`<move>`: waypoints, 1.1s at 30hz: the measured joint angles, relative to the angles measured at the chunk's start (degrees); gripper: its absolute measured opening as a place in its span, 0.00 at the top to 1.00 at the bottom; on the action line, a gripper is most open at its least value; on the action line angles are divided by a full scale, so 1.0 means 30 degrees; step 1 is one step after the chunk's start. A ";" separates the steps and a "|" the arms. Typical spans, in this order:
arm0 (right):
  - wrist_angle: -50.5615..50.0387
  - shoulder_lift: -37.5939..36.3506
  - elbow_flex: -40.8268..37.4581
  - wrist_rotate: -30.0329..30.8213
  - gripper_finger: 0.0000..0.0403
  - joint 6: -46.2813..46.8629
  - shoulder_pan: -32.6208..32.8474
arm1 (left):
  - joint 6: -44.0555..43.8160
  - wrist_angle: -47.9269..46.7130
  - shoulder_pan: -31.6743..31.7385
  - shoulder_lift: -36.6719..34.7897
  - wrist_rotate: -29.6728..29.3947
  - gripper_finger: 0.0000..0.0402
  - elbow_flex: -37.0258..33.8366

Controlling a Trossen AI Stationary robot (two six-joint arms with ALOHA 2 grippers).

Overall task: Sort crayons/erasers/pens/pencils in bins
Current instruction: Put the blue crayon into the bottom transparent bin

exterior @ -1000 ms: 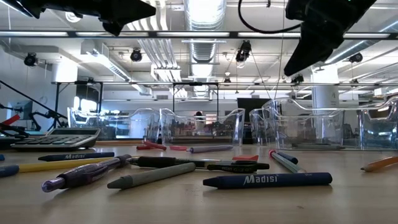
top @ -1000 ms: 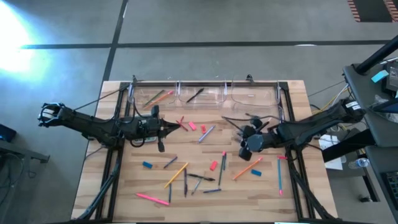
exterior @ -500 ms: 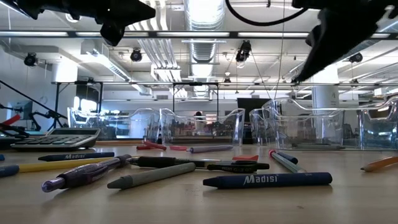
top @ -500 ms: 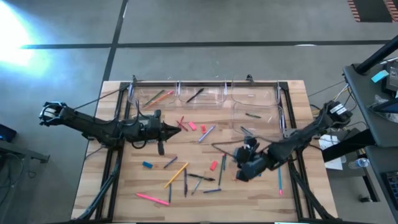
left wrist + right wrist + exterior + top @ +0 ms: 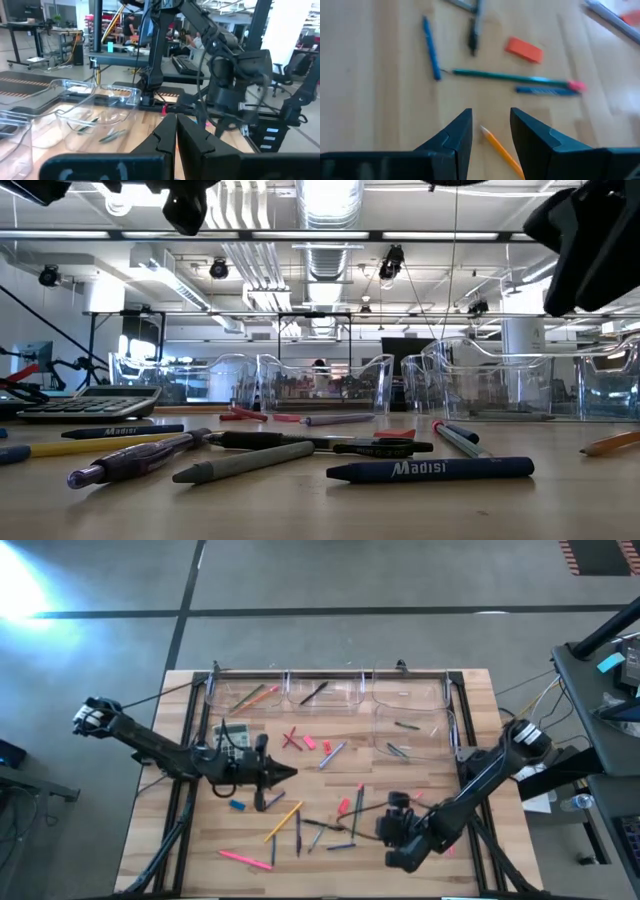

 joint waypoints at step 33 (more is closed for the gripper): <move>0.7739 0.5114 0.1797 -0.6002 0.69 -0.7926 -0.2804 | 0.0368 0.0209 -0.0224 0.0311 0.0758 1.00 -0.0015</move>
